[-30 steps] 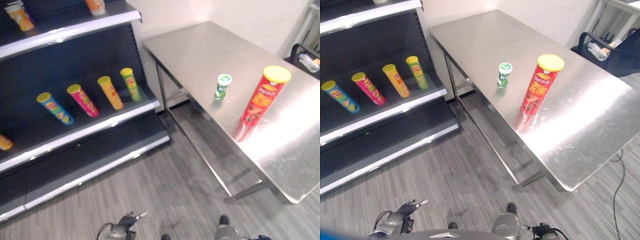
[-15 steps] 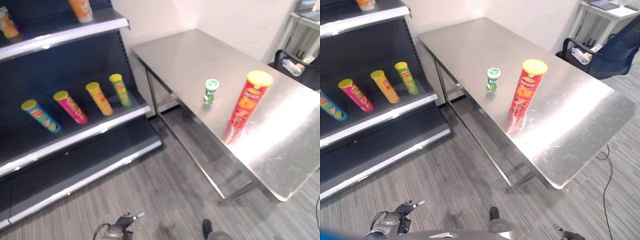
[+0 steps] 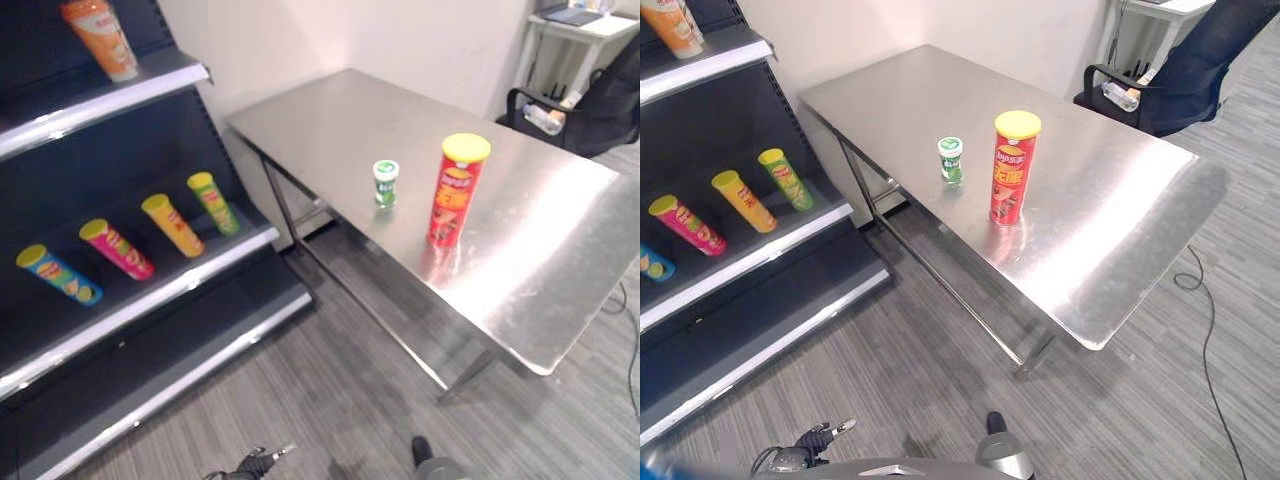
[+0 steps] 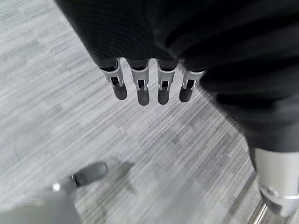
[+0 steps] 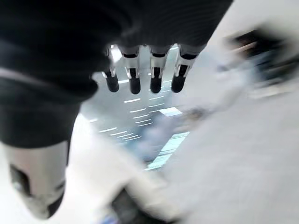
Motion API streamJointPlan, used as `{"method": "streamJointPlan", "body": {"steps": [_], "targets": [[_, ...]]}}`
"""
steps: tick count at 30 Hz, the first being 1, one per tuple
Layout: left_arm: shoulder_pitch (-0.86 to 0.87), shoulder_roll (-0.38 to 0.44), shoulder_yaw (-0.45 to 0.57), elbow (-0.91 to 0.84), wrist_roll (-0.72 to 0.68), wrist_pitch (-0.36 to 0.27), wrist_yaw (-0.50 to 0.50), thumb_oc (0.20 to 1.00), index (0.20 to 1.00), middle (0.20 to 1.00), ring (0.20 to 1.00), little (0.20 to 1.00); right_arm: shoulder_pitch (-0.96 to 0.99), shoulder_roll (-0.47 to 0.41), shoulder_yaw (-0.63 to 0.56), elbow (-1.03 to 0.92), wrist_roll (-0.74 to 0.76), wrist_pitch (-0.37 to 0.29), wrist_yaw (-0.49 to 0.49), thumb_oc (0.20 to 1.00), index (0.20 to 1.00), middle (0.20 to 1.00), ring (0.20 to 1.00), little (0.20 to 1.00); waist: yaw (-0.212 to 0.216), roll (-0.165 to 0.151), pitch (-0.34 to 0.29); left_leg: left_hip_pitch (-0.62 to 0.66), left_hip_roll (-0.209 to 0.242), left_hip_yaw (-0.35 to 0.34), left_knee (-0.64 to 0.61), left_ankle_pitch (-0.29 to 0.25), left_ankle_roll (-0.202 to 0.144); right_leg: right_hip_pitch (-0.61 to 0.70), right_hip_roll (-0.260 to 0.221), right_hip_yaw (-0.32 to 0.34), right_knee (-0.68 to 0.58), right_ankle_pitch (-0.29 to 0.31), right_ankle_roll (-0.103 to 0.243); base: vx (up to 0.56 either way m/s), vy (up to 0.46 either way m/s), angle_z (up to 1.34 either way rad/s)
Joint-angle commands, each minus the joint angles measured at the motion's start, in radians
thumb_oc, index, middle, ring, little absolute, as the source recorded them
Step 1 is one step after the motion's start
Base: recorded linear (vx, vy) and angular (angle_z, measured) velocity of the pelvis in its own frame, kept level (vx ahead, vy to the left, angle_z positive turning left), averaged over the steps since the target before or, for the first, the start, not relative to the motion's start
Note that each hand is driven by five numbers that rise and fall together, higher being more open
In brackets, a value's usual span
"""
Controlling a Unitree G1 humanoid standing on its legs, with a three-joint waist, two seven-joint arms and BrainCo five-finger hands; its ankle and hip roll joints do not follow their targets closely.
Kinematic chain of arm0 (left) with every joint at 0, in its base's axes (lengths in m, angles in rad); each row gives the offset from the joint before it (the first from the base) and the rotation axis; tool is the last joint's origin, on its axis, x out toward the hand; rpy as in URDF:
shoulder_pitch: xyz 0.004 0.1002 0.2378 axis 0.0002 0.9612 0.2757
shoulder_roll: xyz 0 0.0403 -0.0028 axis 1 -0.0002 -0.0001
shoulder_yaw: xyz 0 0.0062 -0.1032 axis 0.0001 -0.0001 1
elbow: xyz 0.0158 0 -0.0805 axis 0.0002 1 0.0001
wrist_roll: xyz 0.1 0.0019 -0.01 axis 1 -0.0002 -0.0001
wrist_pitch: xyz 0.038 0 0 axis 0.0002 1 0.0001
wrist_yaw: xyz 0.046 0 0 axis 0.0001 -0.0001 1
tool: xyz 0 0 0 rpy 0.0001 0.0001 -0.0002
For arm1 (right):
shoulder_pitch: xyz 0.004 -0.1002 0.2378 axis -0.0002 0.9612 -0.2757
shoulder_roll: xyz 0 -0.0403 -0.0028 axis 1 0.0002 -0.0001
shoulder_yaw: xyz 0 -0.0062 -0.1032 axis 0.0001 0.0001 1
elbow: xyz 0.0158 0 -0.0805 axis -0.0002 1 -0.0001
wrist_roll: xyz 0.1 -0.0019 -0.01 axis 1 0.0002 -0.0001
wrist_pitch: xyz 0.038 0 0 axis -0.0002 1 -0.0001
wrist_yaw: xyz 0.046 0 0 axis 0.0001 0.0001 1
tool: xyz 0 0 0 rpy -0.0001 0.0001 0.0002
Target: Put the goods on the table back onto the shelves and tidy them up.
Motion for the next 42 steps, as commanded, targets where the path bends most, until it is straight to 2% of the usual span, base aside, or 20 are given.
{"method": "streamJointPlan", "body": {"steps": [1,5,6,7,9,11,13,17,23,31,34,42], "targets": [[-0.054,0.062,0.004,0.042,0.032,-0.016,-0.002,1.0,1.0,1.0,1.0,1.0,-0.093,-0.012,0.054,0.007,-0.062,-0.089,0.03,1.0,1.0,1.0,1.0,1.0,0.069,-0.068,-0.021,-0.027,-0.021,0.002,0.011,-0.014,-0.021,0.041,0.009,0.047,0.037,-0.111,0.035,0.01,-0.016,0.03],[-0.035,0.067,-0.016,0.015,0.033,-0.023,-0.019,1.0,1.0,1.0,1.0,1.0,-0.211,-0.073,0.193,-0.092,-0.062,-0.112,0.134,1.0,1.0,1.0,1.0,1.0,0.101,-0.075,-0.027,-0.022,-0.016,-0.005,0.011,-0.01,-0.026,0.054,0.007,0.033,0.038,-0.119,0.031,0.02,-0.026,0.09],[-0.029,0.068,-0.021,0.013,0.027,-0.024,-0.023,1.0,1.0,1.0,1.0,1.0,-0.26,-0.092,0.262,-0.106,-0.053,-0.114,0.171,1.0,1.0,1.0,1.0,1.0,0.113,-0.079,-0.029,-0.021,-0.014,-0.008,0.011,-0.007,-0.028,0.057,0.007,0.025,0.04,-0.122,0.029,0.01,-0.024,0.24],[-0.028,0.067,-0.018,0.013,0.027,-0.024,-0.023,1.0,1.0,1.0,1.0,1.0,-0.27,-0.094,0.271,-0.103,-0.052,-0.114,0.171,1.0,1.0,1.0,1.0,1.0,0.109,-0.079,-0.029,-0.021,-0.014,-0.008,0.011,-0.007,-0.028,0.057,0.007,0.025,0.04,-0.122,0.029,0.0,-0.028,0.28],[-0.019,0.066,-0.022,0.014,0.012,-0.028,-0.028,1.0,1.0,1.0,1.0,1.0,-0.319,-0.102,0.329,-0.116,0.02,-0.125,0.229,1.0,1.0,1.0,1.0,1.0,0.121,-0.082,-0.029,-0.023,-0.012,-0.013,0.011,-0.001,-0.032,0.059,0.007,0.018,0.042,-0.125,0.027,0.0,-0.024,0.27],[-0.015,0.064,-0.021,0.014,0.009,-0.029,-0.031,1.0,1.0,1.0,1.0,1.0,-0.344,-0.097,0.355,-0.108,0.059,-0.132,0.245,1.0,1.0,1.0,1.0,1.0,0.12,-0.082,-0.029,-0.023,-0.011,-0.015,0.011,0.0,-0.034,0.062,0.007,0.014,0.042,-0.126,0.026,0.01,-0.018,0.12],[-0.002,0.063,-0.024,0.019,-0.002,-0.029,-0.042,1.0,1.0,1.0,1.0,1.0,-0.397,-0.074,0.421,-0.098,0.206,-0.144,0.32,1.0,1.0,1.0,1.0,1.0,0.133,-0.085,-0.029,-0.024,-0.008,-0.02,0.011,0.006,-0.041,0.066,0.007,0.001,0.043,-0.129,0.023,0.0,-0.035,0.11],[0.006,0.056,-0.024,0.033,-0.004,-0.029,-0.045,1.0,1.0,1.0,1.0,1.0,-0.472,-0.068,0.528,-0.087,0.264,-0.137,0.374,1.0,1.0,1.0,1.0,1.0,0.147,-0.088,-0.027,-0.025,-0.004,-0.025,0.011,0.012,-0.046,0.073,0.006,-0.014,0.044,-0.132,0.019,0.0,-0.029,0.11],[0.017,0.052,-0.023,0.042,-0.005,-0.032,-0.052,1.0,1.0,1.0,1.0,1.0,-0.485,-0.101,0.586,-0.108,0.305,-0.124,0.45,1.0,1.0,1.0,1.0,1.0,0.155,-0.091,-0.025,-0.029,-0.002,-0.032,0.011,0.021,-0.053,0.078,0.006,-0.032,0.044,-0.133,0.019,0.0,-0.023,0.08],[0.01,0.05,-0.027,0.034,-0.005,-0.034,-0.044,1.0,1.0,1.0,1.0,1.0,-0.578,-0.149,0.725,-0.063,0.09,-0.096,0.404,1.0,1.0,1.0,1.0,1.0,0.163,-0.089,-0.023,-0.034,0.001,-0.037,0.011,0.027,-0.06,0.083,0.002,-0.052,0.042,-0.132,0.019,0.0,-0.01,0.04],[0.006,0.057,-0.032,0.026,-0.014,-0.034,-0.022,1.0,1.0,1.0,1.0,1.0,-0.69,-0.177,0.843,0.003,-0.07,-0.072,0.344,1.0,1.0,1.0,1.0,1.0,0.168,-0.089,-0.018,-0.038,0.003,-0.042,0.011,0.031,-0.06,0.085,0.001,-0.058,0.04,-0.131,0.017,-0.01,-0.013,0.08],[0.003,0.063,-0.032,0.036,-0.025,-0.034,0.003,1.0,1.0,1.0,1.0,1.0,-0.851,-0.15,0.992,0.121,-0.173,-0.033,0.289,1.0,1.0,1.0,1.0,1.0,0.177,-0.093,-0.016,-0.038,0.003,-0.049,0.011,0.032,-0.057,0.09,0.001,-0.06,0.038,-0.133,0.016,0.0,-0.006,0.04]]}}
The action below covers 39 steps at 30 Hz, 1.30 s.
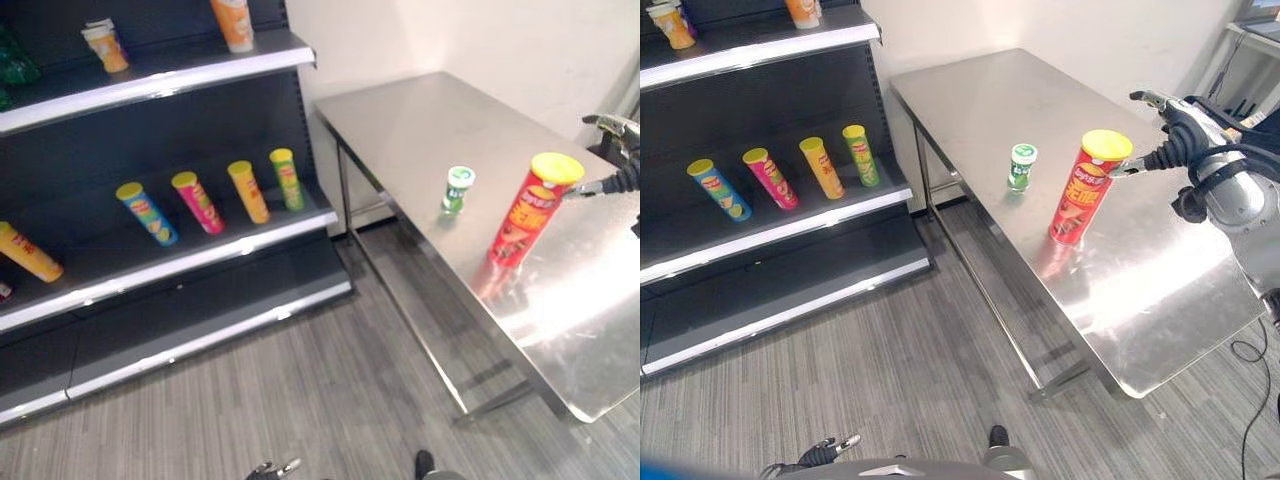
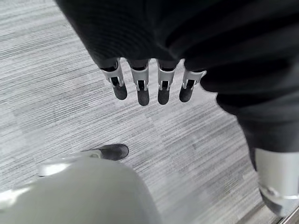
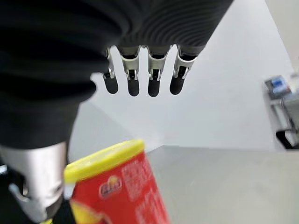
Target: Put the goods on the table back onto the shelves and tidy them up.
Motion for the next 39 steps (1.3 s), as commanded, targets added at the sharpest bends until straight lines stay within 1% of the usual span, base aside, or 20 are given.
{"method": "streamJointPlan", "body": {"steps": [1,3,5,8,9,13,25,26,27,29,33,36,37,38,39], "targets": [[-0.043,0.074,-0.025,0.038,-0.02,-0.012,0.022,1.0,1.0,1.0,1.0,1.0,-0.097,0.002,0.059,0.053,-0.034,0.008,-0.058,1.0,1.0,1.0,1.0,1.0,0.022,-0.078,-0.011,-0.003,0.002,0.066,0.005,-0.014,-0.046,0.056,0.013,0.053,0.037,-0.136,0.019,0.01,-0.005,0.07],[-0.043,0.076,-0.028,0.038,-0.024,-0.012,0.023,1.0,1.0,1.0,1.0,1.0,-0.119,0.022,0.081,0.08,-0.009,0.009,-0.05,1.0,1.0,1.0,1.0,1.0,0.026,-0.079,-0.009,-0.004,0.001,0.065,0.005,-0.013,-0.046,0.056,0.013,0.052,0.038,-0.136,0.018,0.0,-0.003,0.02],[-0.042,0.078,-0.034,0.036,-0.029,-0.014,0.015,1.0,1.0,1.0,1.0,1.0,-0.134,0.039,0.113,0.1,0.031,0.007,-0.022,1.0,1.0,1.0,1.0,1.0,0.031,-0.081,-0.008,-0.005,0.0,0.062,0.005,-0.012,-0.047,0.057,0.013,0.049,0.037,-0.136,0.018,0.0,0.0,0.0],[-0.037,0.081,-0.041,0.035,-0.033,-0.017,0.004,1.0,1.0,1.0,1.0,1.0,-0.149,0.044,0.152,0.121,0.089,0.002,0.019,1.0,1.0,1.0,1.0,1.0,0.035,-0.082,-0.007,-0.008,-0.001,0.058,0.005,-0.01,-0.048,0.057,0.012,0.047,0.036,-0.136,0.017,0.0,-0.003,0.01],[-0.036,0.084,-0.047,0.037,-0.033,-0.018,-0.005,1.0,1.0,1.0,1.0,1.0,-0.156,0.05,0.182,0.147,0.138,0.002,0.057,1.0,1.0,1.0,1.0,1.0,0.039,-0.084,-0.008,-0.01,-0.001,0.055,0.005,-0.009,-0.05,0.059,0.011,0.042,0.034,-0.136,0.017,0.01,-0.007,0.05],[-0.034,0.086,-0.05,0.04,-0.034,-0.019,-0.01,1.0,1.0,1.0,1.0,1.0,-0.165,0.056,0.207,0.153,0.178,-0.003,0.082,1.0,1.0,1.0,1.0,1.0,0.042,-0.083,-0.007,-0.013,0.0,0.054,0.005,-0.007,-0.052,0.059,0.009,0.037,0.034,-0.136,0.018,0.01,-0.005,0.03],[-0.034,0.088,-0.054,0.042,-0.041,-0.018,-0.018,1.0,1.0,1.0,1.0,1.0,-0.188,0.072,0.257,0.184,0.181,0.005,0.111,1.0,1.0,1.0,1.0,1.0,0.051,-0.083,-0.005,-0.016,0.001,0.048,0.005,-0.004,-0.055,0.06,0.007,0.029,0.035,-0.137,0.018,0.0,-0.003,0.03],[-0.033,0.088,-0.053,0.044,-0.039,-0.018,-0.02,1.0,1.0,1.0,1.0,1.0,-0.187,0.07,0.261,0.183,0.179,0.008,0.117,0.241,0.241,0.241,0.241,0.241,0.05,-0.083,-0.005,-0.015,0.001,0.048,0.005,-0.004,-0.055,0.061,0.007,0.028,0.034,-0.138,0.018,0.01,-0.005,0.05],[-0.034,0.089,-0.053,0.045,-0.039,-0.018,-0.021,1.0,1.0,1.0,1.0,1.0,-0.194,0.067,0.271,0.186,0.172,0.009,0.121,0.2,0.2,0.2,0.2,0.2,0.05,-0.084,-0.004,-0.015,0.001,0.048,0.005,-0.004,-0.055,0.061,0.007,0.028,0.034,-0.138,0.018,0.0,0.0,0.0],[-0.035,0.09,-0.052,0.046,-0.039,-0.017,-0.021,1.0,1.0,1.0,1.0,1.0,-0.207,0.053,0.296,0.177,0.158,0.01,0.127,0.2,0.2,0.2,0.2,0.2,0.048,-0.086,-0.005,-0.015,0.002,0.047,0.005,-0.004,-0.056,0.063,0.007,0.026,0.033,-0.138,0.017,0.0,0.0,0.0],[-0.033,0.089,-0.046,0.044,-0.036,-0.015,-0.018,1.0,1.0,1.0,1.0,1.0,-0.191,0.031,0.282,0.141,0.137,0.005,0.114,0.2,0.2,0.2,0.2,0.2,0.045,-0.087,-0.005,-0.015,0.003,0.047,0.005,-0.004,-0.057,0.063,0.009,0.026,0.034,-0.14,0.017,0.0,0.0,0.0],[-0.032,0.082,-0.026,0.041,-0.031,-0.013,-0.012,1.0,1.0,1.0,1.0,1.0,-0.121,-0.011,0.195,0.035,0.074,-0.005,0.071,0.2,0.2,0.2,0.2,0.2,0.033,-0.084,-0.002,-0.014,0.006,0.05,0.005,-0.005,-0.058,0.061,0.011,0.026,0.037,-0.144,0.016,0.0,0.0,0.0],[-0.032,0.084,-0.028,0.041,-0.031,-0.013,-0.012,1.0,1.0,1.0,1.0,1.0,-0.112,-0.011,0.186,0.032,0.073,-0.004,0.071,0.2,0.2,0.2,0.2,0.2,0.035,-0.085,-0.002,-0.014,0.006,0.05,0.005,-0.005,-0.058,0.061,0.011,0.026,0.037,-0.144,0.016,0.0,0.0,0.0],[-0.032,0.078,-0.006,0.038,-0.021,-0.012,-0.001,1.0,1.0,1.0,1.0,1.0,-0.03,-0.048,0.069,-0.075,0.017,-0.016,0.029,0.2,0.2,0.2,0.2,0.2,0.027,-0.082,-0.002,-0.013,0.009,0.05,0.005,-0.007,-0.058,0.06,0.014,0.028,0.038,-0.146,0.014,0.01,-0.034,0.0],[-0.031,0.071,0.011,0.041,-0.013,-0.01,0.003,1.0,1.0,1.0,1.0,1.0,0.011,-0.057,0.0,-0.126,-0.011,-0.024,-0.002,0.2,0.2,0.2,0.2,0.2,0.016,-0.077,-0.004,-0.012,0.011,0.049,0.005,-0.008,-0.058,0.06,0.015,0.03,0.038,-0.148,0.013,0.02,-0.05,0.02]]}}
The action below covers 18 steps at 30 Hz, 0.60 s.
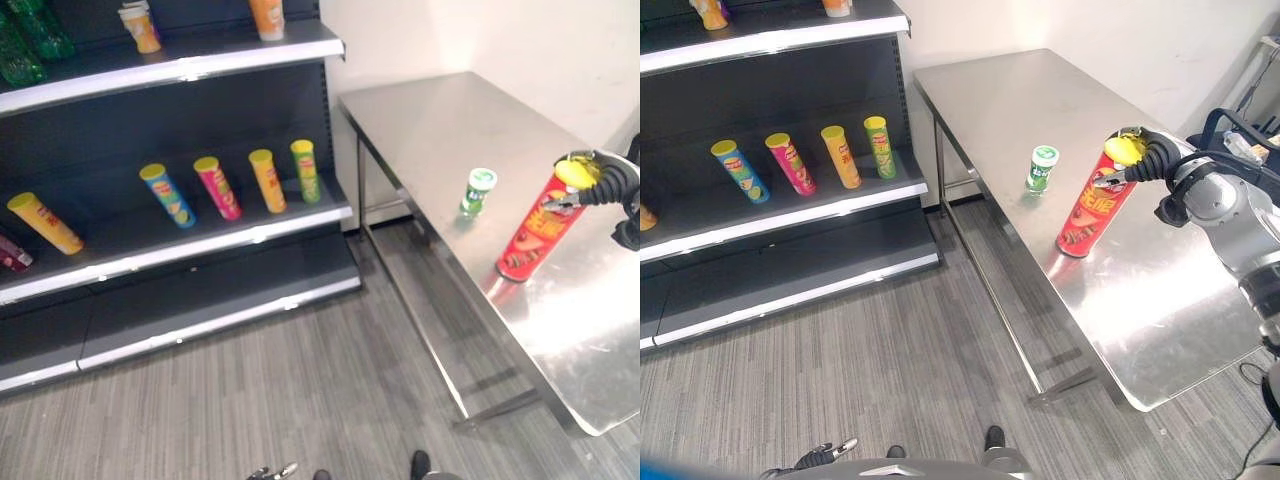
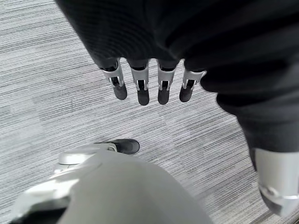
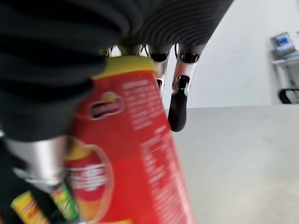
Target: Put the goods on the table back onto the shelves and tidy them up.
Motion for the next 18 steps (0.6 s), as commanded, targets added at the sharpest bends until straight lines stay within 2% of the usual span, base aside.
{"method": "streamJointPlan", "body": {"steps": [1,2,3,6,10,11,12,14,15,17,18], "targets": [[-0.042,0.064,0.008,0.033,0.01,-0.008,0.027,1.0,1.0,1.0,1.0,1.0,0.101,-0.051,-0.224,-0.152,-0.119,-0.04,-0.148,0.2,0.2,0.2,0.2,0.2,-0.004,-0.062,-0.016,0.006,0.007,0.082,0.005,-0.024,-0.052,0.058,0.015,0.062,0.038,-0.15,0.015,0.01,-0.033,0.06],[-0.044,0.068,0.003,0.033,0.01,-0.008,0.027,1.0,1.0,1.0,1.0,1.0,0.129,-0.051,-0.252,-0.161,-0.121,-0.038,-0.147,0.2,0.2,0.2,0.2,0.2,0.002,-0.066,-0.015,0.006,0.007,0.082,0.005,-0.024,-0.052,0.058,0.015,0.062,0.038,-0.15,0.015,0.01,-0.059,0.03],[-0.04,0.064,0.025,0.03,0.024,-0.002,0.033,1.0,1.0,1.0,1.0,1.0,0.21,-0.059,-0.387,-0.256,-0.18,-0.038,-0.191,0.2,0.2,0.2,0.2,0.2,-0.006,-0.06,-0.016,0.008,0.01,0.078,0.005,-0.026,-0.051,0.058,0.019,0.064,0.037,-0.154,0.013,0.01,-0.068,-0.02],[-0.037,0.067,0.029,0.019,0.036,-0.001,0.033,1.0,1.0,1.0,1.0,1.0,0.317,-0.022,-0.557,-0.35,-0.185,-0.058,-0.25,0.2,0.2,0.2,0.2,0.2,-0.004,-0.055,-0.016,0.007,0.014,0.071,0.005,-0.026,-0.05,0.059,0.028,0.067,0.033,-0.161,0.007,0.01,-0.077,0.02],[-0.033,0.077,0.029,-0.007,0.035,-0.001,0.026,1.0,1.0,1.0,1.0,1.0,0.359,0.015,-0.641,-0.413,-0.207,-0.075,-0.287,0.2,0.2,0.2,0.2,0.2,0.007,-0.053,-0.008,-0.002,0.013,0.058,0.023,-0.017,-0.045,0.059,0.035,0.073,0.029,-0.164,-0.001,-0.02,-0.07,-0.03],[-0.036,0.085,0.031,-0.024,0.029,-0.003,0.022,1.0,1.0,1.0,1.0,1.0,0.332,0.023,-0.644,-0.443,-0.208,-0.086,-0.303,0.2,0.2,0.2,0.2,0.2,0.02,-0.058,0.009,-0.039,-0.002,0.039,0.107,-0.047,-0.042,0.064,0.031,0.076,0.03,-0.175,-0.007,-0.06,-0.053,0.01],[-0.036,0.085,0.031,-0.024,0.029,-0.003,0.022,1.0,1.0,1.0,1.0,1.0,0.331,0.023,-0.644,-0.443,-0.208,-0.085,-0.303,0.2,0.2,0.2,0.2,0.2,0.019,-0.058,0.009,-0.043,-0.002,0.037,0.112,-0.049,-0.042,0.064,0.031,0.075,0.03,-0.175,-0.007,-0.12,-0.105,0.05],[-0.057,0.099,0.023,-0.063,0.003,-0.008,0.022,1.0,1.0,1.0,1.0,1.0,0.301,0.017,-0.657,-0.472,-0.198,-0.088,-0.316,0.2,0.2,0.2,0.2,0.2,0.034,-0.091,0.062,-0.186,-0.05,0.009,0.317,-0.049,-0.082,0.07,0.01,0.045,0.03,-0.176,-0.022,-0.19,-0.048,0.31],[-0.056,0.096,0.023,-0.071,-0.006,-0.009,0.023,1.0,1.0,1.0,1.0,1.0,0.291,0.008,-0.649,-0.475,-0.206,-0.087,-0.314,0.2,0.2,0.2,0.2,0.2,0.034,-0.094,0.066,-0.211,-0.035,0.019,0.331,-0.044,-0.089,0.07,0.006,0.036,0.027,-0.173,-0.02,-0.07,0.064,0.66],[-0.048,0.088,0.026,-0.069,-0.025,-0.011,0.025,1.0,1.0,1.0,1.0,1.0,0.259,-0.004,-0.612,-0.476,-0.22,-0.086,-0.316,0.2,0.2,0.2,0.2,0.2,0.036,-0.088,0.058,-0.187,0.017,0.034,0.27,-0.038,-0.087,0.07,0.009,0.033,0.024,-0.171,-0.01,0.07,0.121,0.64],[-0.045,0.086,0.032,-0.066,-0.029,-0.014,0.033,1.0,1.0,1.0,1.0,1.0,0.243,-0.014,-0.593,-0.486,-0.224,-0.086,-0.313,0.2,0.2,0.2,0.2,0.2,0.035,-0.084,0.053,-0.165,0.063,0.033,0.212,-0.011,-0.093,0.066,0.006,0.038,0.024,-0.169,0.0,0.07,0.09,0.3]]}}
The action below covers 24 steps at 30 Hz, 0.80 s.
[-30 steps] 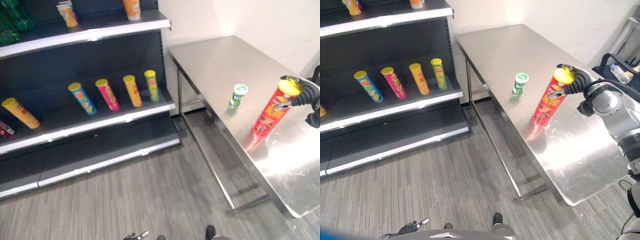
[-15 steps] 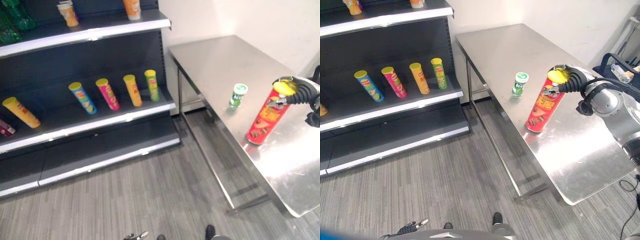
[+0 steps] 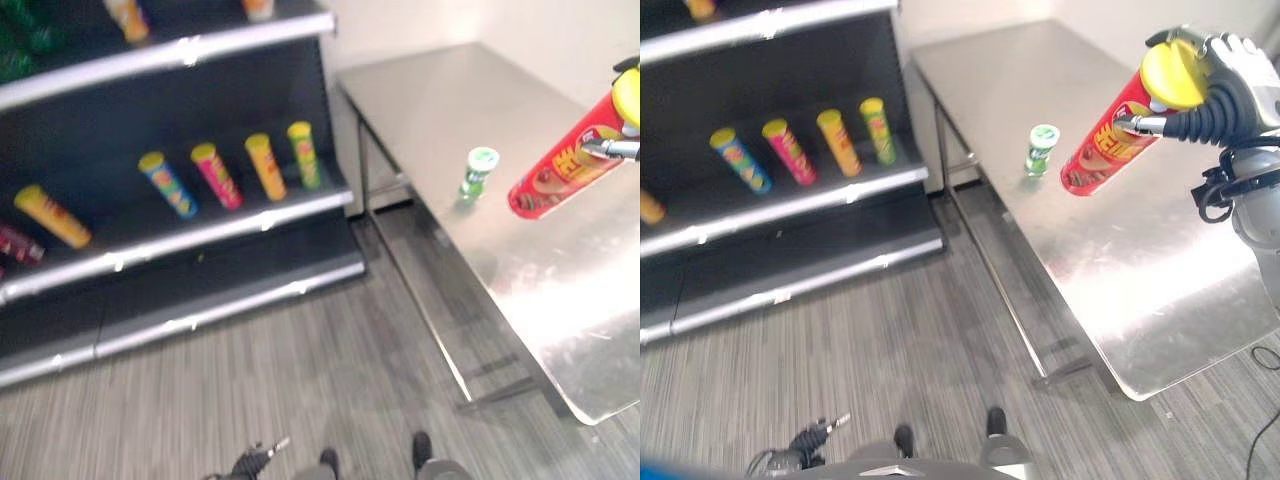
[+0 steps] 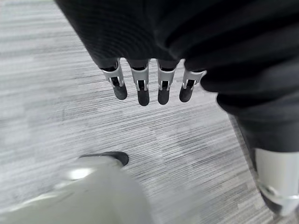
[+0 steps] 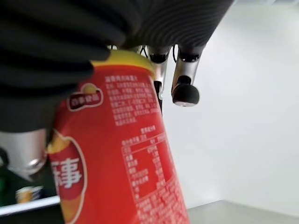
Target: Put the goods on the table back onto the shelves and tidy them up.
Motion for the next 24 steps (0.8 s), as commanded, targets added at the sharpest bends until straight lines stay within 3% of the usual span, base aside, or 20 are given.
{"method": "streamJointPlan", "body": {"steps": [1,2,3,4,6,9,11,12,15,17,18,19,20,22,24], "targets": [[0.028,0.074,-0.04,-0.004,-0.029,-0.01,0.017,1.0,1.0,1.0,1.0,1.0,-0.075,-0.021,0.007,-0.04,-0.016,-0.029,-0.057,0.2,0.2,0.2,0.2,0.2,0.027,-0.035,-0.045,0.063,0.064,0.021,-0.072,-0.065,0.014,0.084,0.049,0.047,0.025,-0.152,0.054,0.06,0.24,0.13],[0.023,0.072,-0.042,0.006,-0.035,-0.017,0.026,1.0,1.0,1.0,1.0,1.0,-0.095,-0.041,0.029,-0.054,-0.017,-0.039,-0.064,0.2,0.2,0.2,0.2,0.2,0.022,-0.033,-0.049,0.067,0.151,0.027,-0.173,0.005,0.009,0.072,0.028,0.04,0.028,-0.156,0.072,0.05,0.25,0.1],[0.017,0.071,-0.04,0.014,-0.032,-0.021,0.03,1.0,1.0,1.0,1.0,1.0,-0.1,-0.049,0.039,-0.057,-0.013,-0.041,-0.064,0.2,0.2,0.2,0.2,0.2,0.014,-0.029,-0.053,0.078,0.188,0.053,-0.236,0.047,0.004,0.066,0.023,0.035,0.031,-0.166,0.078,0.07,0.348,0.25],[0.014,0.075,-0.037,0.014,-0.026,-0.022,0.032,1.0,1.0,1.0,1.0,1.0,-0.093,-0.063,0.038,-0.06,-0.019,-0.039,-0.068,0.2,0.2,0.2,0.2,0.2,0.008,-0.025,-0.057,0.079,0.221,0.083,-0.267,0.079,-0.003,0.064,0.014,0.025,0.031,-0.171,0.088,0.08,0.258,0.33],[0.016,0.075,-0.041,0.006,-0.012,-0.021,0.03,1.0,1.0,1.0,1.0,1.0,-0.064,-0.078,0.018,-0.085,-0.033,-0.041,-0.061,0.2,0.2,0.2,0.2,0.2,-0.001,-0.002,-0.08,0.078,0.245,0.111,-0.278,0.082,-0.021,0.073,0.005,0.003,0.025,-0.177,0.111,0.16,0.295,0.22],[0.019,0.072,-0.047,0.003,0.002,-0.021,0.026,1.0,1.0,1.0,1.0,1.0,-0.031,-0.078,-0.02,-0.107,-0.046,-0.039,-0.065,0.2,0.2,0.2,0.2,0.2,-0.004,0.018,-0.1,0.082,0.231,0.12,-0.279,0.072,-0.034,0.078,-0.01,-0.001,0.03,-0.169,0.121,0.15,0.258,0.11],[0.005,0.078,-0.063,0.011,0.039,-0.02,0.022,1.0,1.0,1.0,1.0,1.0,-0.008,-0.052,-0.033,-0.136,-0.079,-0.031,-0.05,0.2,0.2,0.2,0.2,0.2,-0.003,0.018,-0.107,0.09,0.175,0.142,-0.27,0.042,-0.023,0.091,-0.088,-0.005,0.054,-0.133,0.154,0.18,0.414,0.12],[0.005,0.078,-0.063,0.012,0.04,-0.02,0.023,1.0,1.0,1.0,1.0,1.0,-0.006,-0.051,-0.035,-0.138,-0.079,-0.03,-0.05,0.2,0.2,0.2,0.2,0.2,-0.002,0.015,-0.107,0.091,0.171,0.144,-0.269,0.041,-0.021,0.091,-0.092,-0.004,0.055,-0.133,0.156,0.18,0.432,0.23],[-0.013,0.109,-0.082,0.01,0.078,-0.018,0.027,1.0,1.0,1.0,1.0,1.0,-0.074,-0.022,0.047,-0.143,-0.126,-0.016,-0.037,0.2,0.2,0.2,0.2,0.2,0.012,-0.006,-0.112,0.111,0.079,0.184,-0.279,-0.018,0.036,0.034,-0.201,-0.002,0.152,-0.046,0.19,0.13,0.435,0.26],[-0.013,0.135,-0.09,0.002,0.103,-0.012,0.021,1.0,1.0,1.0,1.0,1.0,-0.148,-0.009,0.124,-0.154,-0.123,-0.016,-0.025,0.2,0.2,0.2,0.2,0.2,0.02,-0.006,-0.103,0.117,0.039,0.196,-0.279,-0.035,0.069,-0.012,-0.236,-0.009,0.255,0.018,0.177,0.13,0.498,-0.05],[-0.015,0.142,-0.094,0.001,0.111,-0.009,0.019,1.0,1.0,1.0,1.0,1.0,-0.155,-0.007,0.137,-0.153,-0.125,-0.017,-0.025,0.2,0.2,0.2,0.2,0.2,0.018,-0.004,-0.099,0.117,0.035,0.193,-0.279,-0.039,0.073,-0.025,-0.225,0.003,0.284,0.023,0.168,0.12,0.35,-0.05],[-0.025,0.147,-0.099,0.003,0.117,-0.007,0.016,1.0,1.0,1.0,1.0,1.0,-0.173,-0.012,0.161,-0.16,-0.122,-0.021,-0.017,0.2,0.2,0.2,0.2,0.2,0.009,-0.004,-0.09,0.116,0.033,0.183,-0.279,-0.044,0.077,-0.054,-0.182,0.035,0.308,-0.006,0.148,0.11,0.239,0.22],[-0.035,0.155,-0.101,0.004,0.112,-0.007,0.014,1.0,1.0,1.0,1.0,1.0,-0.195,-0.022,0.18,-0.17,-0.104,-0.025,-0.003,0.2,0.2,0.2,0.2,0.2,0.01,-0.005,-0.084,0.114,0.021,0.174,-0.279,-0.043,0.079,-0.071,-0.123,0.05,0.277,-0.052,0.143,0.12,0.192,0.34],[-0.048,0.153,-0.103,0.017,0.107,-0.007,0.018,1.0,1.0,1.0,1.0,1.0,-0.239,-0.032,0.223,-0.176,-0.087,-0.037,0.004,0.2,0.2,0.2,0.2,0.2,0.007,-0.009,-0.075,0.12,0.01,0.166,-0.279,-0.049,0.077,-0.084,-0.048,0.031,0.227,-0.101,0.115,0.13,0.126,0.53],[-0.084,0.137,-0.108,0.034,0.097,0.0,0.02,1.0,1.0,1.0,1.0,1.0,-0.309,-0.066,0.314,-0.168,-0.061,-0.038,0.024,0.2,0.2,0.2,0.2,0.2,-0.011,-0.034,-0.053,0.125,-0.031,0.13,-0.279,-0.051,0.086,-0.134,0.068,0.089,0.14,-0.095,0.089,0.16,0.09,0.72]]}}
